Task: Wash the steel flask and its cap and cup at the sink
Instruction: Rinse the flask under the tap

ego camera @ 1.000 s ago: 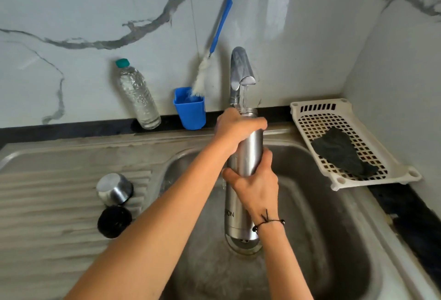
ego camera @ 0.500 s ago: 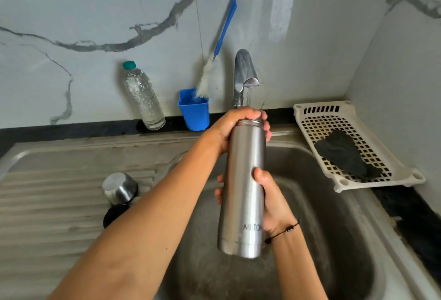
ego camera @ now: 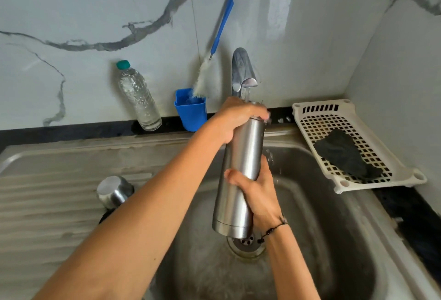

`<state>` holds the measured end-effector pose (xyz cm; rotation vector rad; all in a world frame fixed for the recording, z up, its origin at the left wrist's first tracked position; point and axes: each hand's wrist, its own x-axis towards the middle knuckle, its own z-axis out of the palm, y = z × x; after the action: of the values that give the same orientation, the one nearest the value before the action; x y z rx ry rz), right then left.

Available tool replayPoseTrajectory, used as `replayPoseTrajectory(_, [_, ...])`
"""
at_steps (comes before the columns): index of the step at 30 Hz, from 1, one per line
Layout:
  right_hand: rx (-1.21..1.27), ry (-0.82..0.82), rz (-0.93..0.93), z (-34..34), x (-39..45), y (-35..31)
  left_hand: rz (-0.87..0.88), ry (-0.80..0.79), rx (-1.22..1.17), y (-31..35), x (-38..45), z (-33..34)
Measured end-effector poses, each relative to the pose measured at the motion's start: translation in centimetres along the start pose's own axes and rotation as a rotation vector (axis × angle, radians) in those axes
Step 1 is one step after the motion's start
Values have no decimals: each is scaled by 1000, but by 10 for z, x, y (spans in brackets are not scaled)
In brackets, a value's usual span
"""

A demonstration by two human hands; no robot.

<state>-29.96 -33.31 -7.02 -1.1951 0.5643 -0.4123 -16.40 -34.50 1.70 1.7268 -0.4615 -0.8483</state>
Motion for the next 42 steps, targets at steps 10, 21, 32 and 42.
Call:
replayPoseTrajectory(10, [-53, -19, 64, -13, 4, -8, -40, -169, -146, -22, 13, -6])
replayPoseTrajectory(21, [-299, 63, -121, -1, -1, 0, 66, 23, 28, -7, 2, -4])
replayPoseTrajectory(32, [284, -318, 135, -16, 4, 11, 117, -554, -390, -22, 16, -4])
replayPoseTrajectory(42, [-302, 197, -123, -3, 3, 10, 179, 286, 238, -27, -11, 26])
